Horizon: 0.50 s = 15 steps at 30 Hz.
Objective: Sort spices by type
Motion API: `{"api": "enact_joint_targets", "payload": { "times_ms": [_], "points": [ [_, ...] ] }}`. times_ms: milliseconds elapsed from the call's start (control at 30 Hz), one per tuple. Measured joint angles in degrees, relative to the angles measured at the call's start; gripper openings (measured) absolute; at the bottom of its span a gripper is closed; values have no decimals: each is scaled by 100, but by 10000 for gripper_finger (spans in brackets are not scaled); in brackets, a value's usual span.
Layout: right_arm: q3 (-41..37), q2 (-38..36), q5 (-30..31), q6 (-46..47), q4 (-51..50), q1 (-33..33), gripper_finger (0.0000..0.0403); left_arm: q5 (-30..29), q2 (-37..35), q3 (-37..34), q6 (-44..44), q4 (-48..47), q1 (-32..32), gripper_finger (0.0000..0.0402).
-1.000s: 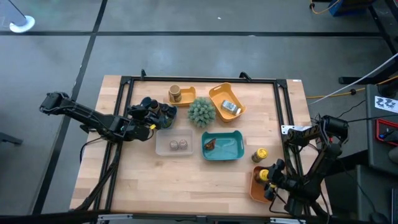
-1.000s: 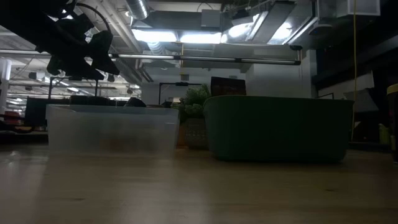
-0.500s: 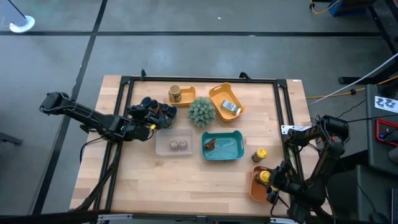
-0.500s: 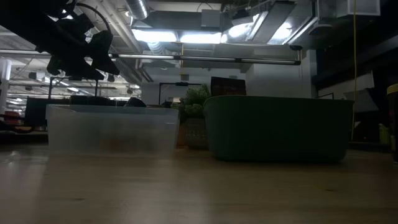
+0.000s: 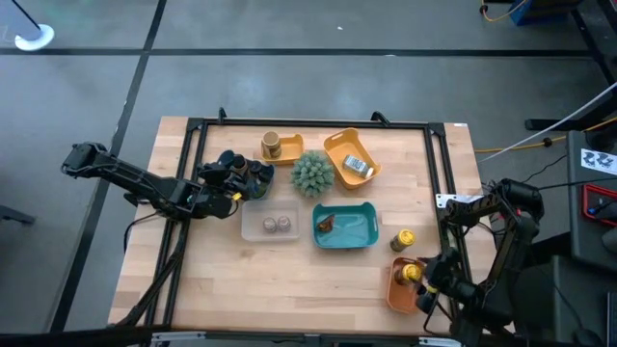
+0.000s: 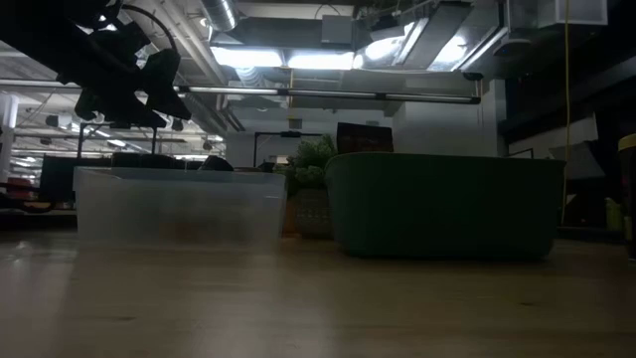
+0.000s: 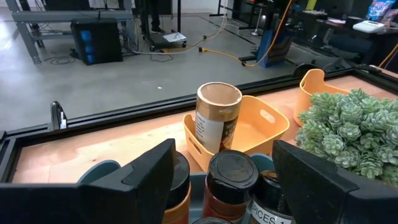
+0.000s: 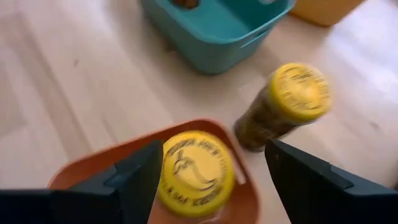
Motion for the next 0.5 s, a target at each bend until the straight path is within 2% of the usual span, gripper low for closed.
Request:
{"api": "enact_joint_targets", "payload": {
  "times_ms": [167, 333, 500],
  "points": [
    [327, -17, 6, 870, -850, -36, 282, 0, 0, 1, 2, 0, -2, 251],
    [332, -271, -182, 946, -853, -408, 282, 0, 0, 0, 270, 17, -2, 251],
    [328, -514, -351, 437, -845, -1004, 282, 112, -3, 0, 909, 241, -2, 251]
  ]
}}
